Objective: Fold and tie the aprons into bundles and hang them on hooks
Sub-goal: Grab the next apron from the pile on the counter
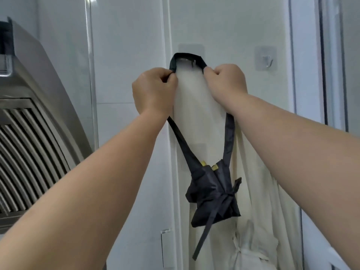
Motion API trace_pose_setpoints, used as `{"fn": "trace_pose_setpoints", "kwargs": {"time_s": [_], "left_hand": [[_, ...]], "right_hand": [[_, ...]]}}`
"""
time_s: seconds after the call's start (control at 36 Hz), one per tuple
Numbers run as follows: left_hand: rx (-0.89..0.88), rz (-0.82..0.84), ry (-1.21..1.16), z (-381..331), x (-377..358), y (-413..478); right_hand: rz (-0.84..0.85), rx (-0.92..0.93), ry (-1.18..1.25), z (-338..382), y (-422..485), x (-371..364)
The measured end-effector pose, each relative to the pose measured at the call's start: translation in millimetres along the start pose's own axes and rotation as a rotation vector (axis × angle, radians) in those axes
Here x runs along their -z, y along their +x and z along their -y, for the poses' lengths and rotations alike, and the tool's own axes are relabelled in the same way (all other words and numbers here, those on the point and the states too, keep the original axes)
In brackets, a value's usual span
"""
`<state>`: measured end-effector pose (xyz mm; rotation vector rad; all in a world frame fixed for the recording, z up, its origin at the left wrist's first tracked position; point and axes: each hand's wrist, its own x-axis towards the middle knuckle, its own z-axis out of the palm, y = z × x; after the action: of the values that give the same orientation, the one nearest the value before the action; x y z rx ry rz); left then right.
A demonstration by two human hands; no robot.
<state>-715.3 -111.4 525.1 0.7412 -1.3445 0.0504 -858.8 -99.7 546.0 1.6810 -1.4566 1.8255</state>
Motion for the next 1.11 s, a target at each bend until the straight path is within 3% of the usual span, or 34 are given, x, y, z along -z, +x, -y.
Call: {"fn": "trace_pose_setpoints", "kwargs": {"time_s": [0.25,0.42,0.53,0.61,0.92,1.11], "left_hand": [[-0.027,0.132,0.094,7.4,15.9,-29.6],[0.012,0.447,-0.021,-4.1,24.4,-55.2],[0.038,0.662,0.027,-10.4,33.7,-74.5],[0.047,0.614,0.014,-15.7,47.0,-94.4],[0.215,0.519,0.003,-34.5,105.4,-183.6],[0.434,0.468,0.124,-4.5,179.4,-248.7]], "right_hand": [[0.139,-0.068,0.044,-3.3,-24.1,6.5],[0.216,-0.073,-0.048,-8.8,-48.7,11.0],[0.244,-0.058,-0.127,-12.9,-73.2,24.1],[0.255,-0.081,-0.195,-16.6,-95.8,43.5],[0.265,-0.112,0.043,-1.3,-192.9,73.2],[0.483,-0.195,0.144,14.9,-289.8,41.0]]}}
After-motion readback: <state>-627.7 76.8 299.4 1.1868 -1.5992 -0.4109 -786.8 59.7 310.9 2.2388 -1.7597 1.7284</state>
